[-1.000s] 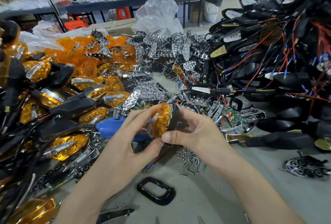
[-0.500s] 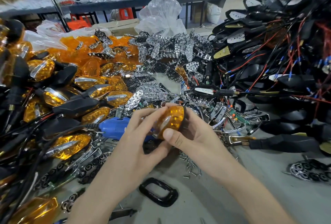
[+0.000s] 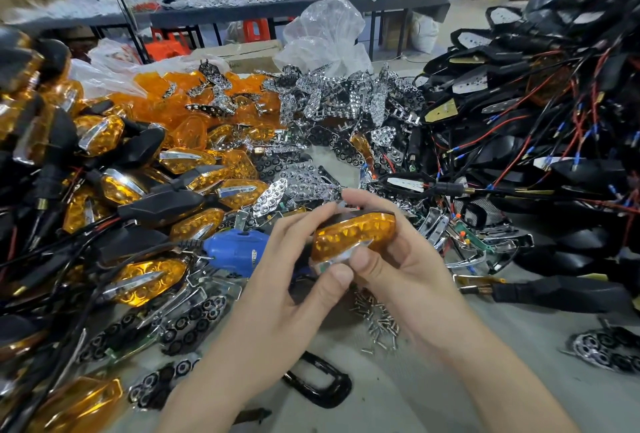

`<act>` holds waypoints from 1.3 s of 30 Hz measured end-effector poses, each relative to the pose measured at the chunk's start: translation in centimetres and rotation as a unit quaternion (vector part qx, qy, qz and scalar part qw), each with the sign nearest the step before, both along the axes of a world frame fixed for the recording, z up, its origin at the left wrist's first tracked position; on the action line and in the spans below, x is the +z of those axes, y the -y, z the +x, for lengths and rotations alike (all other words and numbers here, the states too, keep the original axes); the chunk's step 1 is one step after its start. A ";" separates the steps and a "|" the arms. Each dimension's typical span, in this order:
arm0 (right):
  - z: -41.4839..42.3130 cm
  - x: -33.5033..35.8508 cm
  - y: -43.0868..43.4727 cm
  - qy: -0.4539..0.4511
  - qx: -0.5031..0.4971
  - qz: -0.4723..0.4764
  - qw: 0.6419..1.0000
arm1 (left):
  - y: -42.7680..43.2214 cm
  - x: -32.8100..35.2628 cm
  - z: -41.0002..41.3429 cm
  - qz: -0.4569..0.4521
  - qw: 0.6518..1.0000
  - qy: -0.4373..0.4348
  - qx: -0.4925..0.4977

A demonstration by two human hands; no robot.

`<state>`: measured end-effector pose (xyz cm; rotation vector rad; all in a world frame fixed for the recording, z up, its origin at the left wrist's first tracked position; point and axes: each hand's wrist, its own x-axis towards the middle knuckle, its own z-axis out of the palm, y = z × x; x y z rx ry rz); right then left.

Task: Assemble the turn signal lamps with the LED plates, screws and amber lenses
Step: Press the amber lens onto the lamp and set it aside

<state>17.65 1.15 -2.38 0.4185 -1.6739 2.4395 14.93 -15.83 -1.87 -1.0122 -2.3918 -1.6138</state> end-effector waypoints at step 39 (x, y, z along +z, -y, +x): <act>1.1 0.3 1.8 -0.053 -0.098 0.037 0.993 | -0.1 0.2 0.5 -0.004 0.999 -0.012 0.035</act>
